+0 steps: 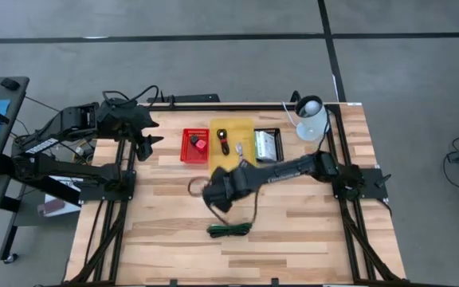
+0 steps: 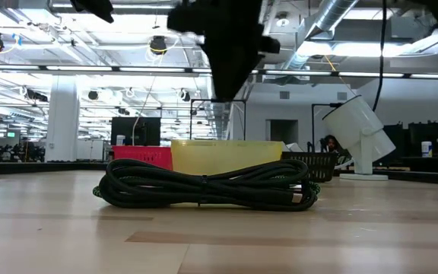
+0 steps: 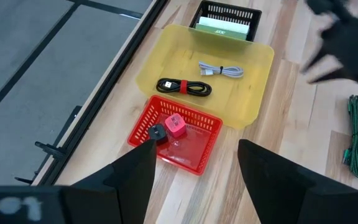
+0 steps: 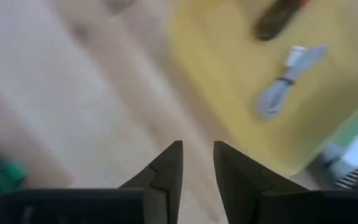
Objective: Pick and place items into bin
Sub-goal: Put the black USB cable into the yellow bin
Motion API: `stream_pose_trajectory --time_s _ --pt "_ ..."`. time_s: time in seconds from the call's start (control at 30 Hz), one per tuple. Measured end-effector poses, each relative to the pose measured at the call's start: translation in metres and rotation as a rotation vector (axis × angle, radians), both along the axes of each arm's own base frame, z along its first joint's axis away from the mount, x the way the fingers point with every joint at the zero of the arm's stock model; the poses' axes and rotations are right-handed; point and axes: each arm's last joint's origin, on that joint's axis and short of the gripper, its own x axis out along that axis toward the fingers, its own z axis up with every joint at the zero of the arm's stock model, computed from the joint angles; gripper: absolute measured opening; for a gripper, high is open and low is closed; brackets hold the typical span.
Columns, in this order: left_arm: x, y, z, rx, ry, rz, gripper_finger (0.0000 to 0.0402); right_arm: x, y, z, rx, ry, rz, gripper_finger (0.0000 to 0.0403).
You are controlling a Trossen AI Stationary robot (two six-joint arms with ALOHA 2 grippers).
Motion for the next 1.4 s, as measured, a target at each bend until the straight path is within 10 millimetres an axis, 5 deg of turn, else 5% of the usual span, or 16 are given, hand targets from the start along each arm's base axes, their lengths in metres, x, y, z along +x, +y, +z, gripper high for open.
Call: stream_pose_trajectory --time_s 0.37,0.7,0.93,1.4 --pt "0.000 0.000 0.000 0.000 0.000 0.000 0.0220 -0.010 0.091 0.002 0.147 -0.148 0.206 0.0086" --pt "0.000 0.000 0.000 0.000 0.000 0.000 0.0220 -0.030 0.142 0.003 0.182 -0.174 0.325 0.0086" --pt "0.000 0.000 0.000 0.000 0.000 0.000 0.0220 -0.033 0.161 -0.008 0.193 -0.222 0.389 0.0086" --pt "0.000 0.000 0.000 0.000 0.000 0.000 0.0220 -0.032 0.160 -0.038 0.174 -0.205 0.437 0.0086"
